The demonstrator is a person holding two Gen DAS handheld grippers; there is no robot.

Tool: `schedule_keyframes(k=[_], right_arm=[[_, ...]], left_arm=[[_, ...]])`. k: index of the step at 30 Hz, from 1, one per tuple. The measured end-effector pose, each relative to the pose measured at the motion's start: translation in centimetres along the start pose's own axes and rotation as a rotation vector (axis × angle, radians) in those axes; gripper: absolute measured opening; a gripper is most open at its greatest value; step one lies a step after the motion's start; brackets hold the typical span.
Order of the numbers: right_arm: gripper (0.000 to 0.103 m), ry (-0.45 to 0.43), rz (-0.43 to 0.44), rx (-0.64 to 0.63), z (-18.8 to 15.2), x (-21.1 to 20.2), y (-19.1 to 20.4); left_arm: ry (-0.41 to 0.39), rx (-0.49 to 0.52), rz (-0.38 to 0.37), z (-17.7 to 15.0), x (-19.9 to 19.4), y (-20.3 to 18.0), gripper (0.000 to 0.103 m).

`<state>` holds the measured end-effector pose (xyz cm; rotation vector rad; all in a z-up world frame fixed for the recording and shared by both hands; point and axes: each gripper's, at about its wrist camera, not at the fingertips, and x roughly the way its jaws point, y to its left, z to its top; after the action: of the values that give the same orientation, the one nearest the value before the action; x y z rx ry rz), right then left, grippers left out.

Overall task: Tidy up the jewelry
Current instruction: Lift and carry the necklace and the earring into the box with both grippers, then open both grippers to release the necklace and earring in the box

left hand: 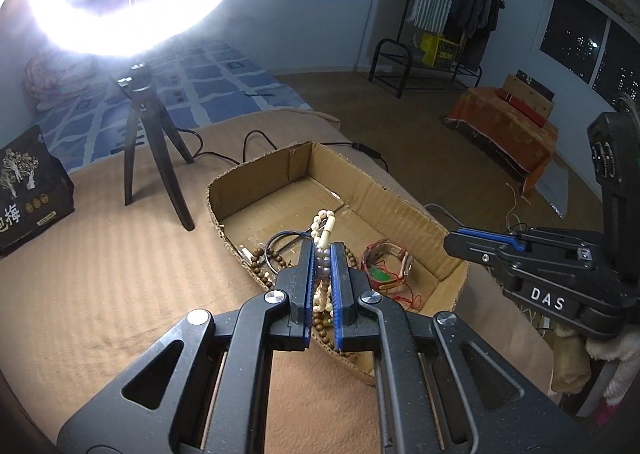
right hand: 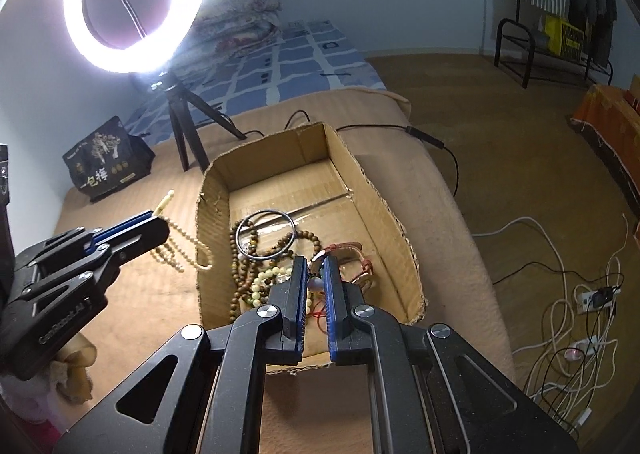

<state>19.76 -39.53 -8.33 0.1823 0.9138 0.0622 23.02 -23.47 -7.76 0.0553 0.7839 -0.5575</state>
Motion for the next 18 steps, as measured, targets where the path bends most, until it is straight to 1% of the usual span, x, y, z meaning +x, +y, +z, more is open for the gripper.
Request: schedule_keyframes(k=[3, 8, 15, 17, 18], right_arm=[[0.007, 0.012, 0.013, 0.019, 0.0, 0.5, -0.4], [0.007, 0.021, 0.009, 0.015, -0.1, 0.9, -0.3], [0.007, 0.026, -0.016, 0.019, -0.2, 1.0, -0.5], [0.009, 0.029, -0.024, 0.026, -0.2, 1.0, -0.7], [0.014, 0.030, -0.025, 0.029, -0.2, 1.0, -0.8]], left_arm=[[0.010, -0.001, -0.003, 0.2, 0.8, -0.2, 0.005], [0.022, 0.000, -0.003, 0.3, 1.5, -0.5, 0.005], [0.026, 0.010, 0.013, 0.2, 1.7, -0.8, 0.005], [0.027, 0.016, 0.023, 0.2, 1.7, -0.9, 0.005], [0.029, 0.017, 0.025, 0.2, 1.8, -1.0, 0.007]])
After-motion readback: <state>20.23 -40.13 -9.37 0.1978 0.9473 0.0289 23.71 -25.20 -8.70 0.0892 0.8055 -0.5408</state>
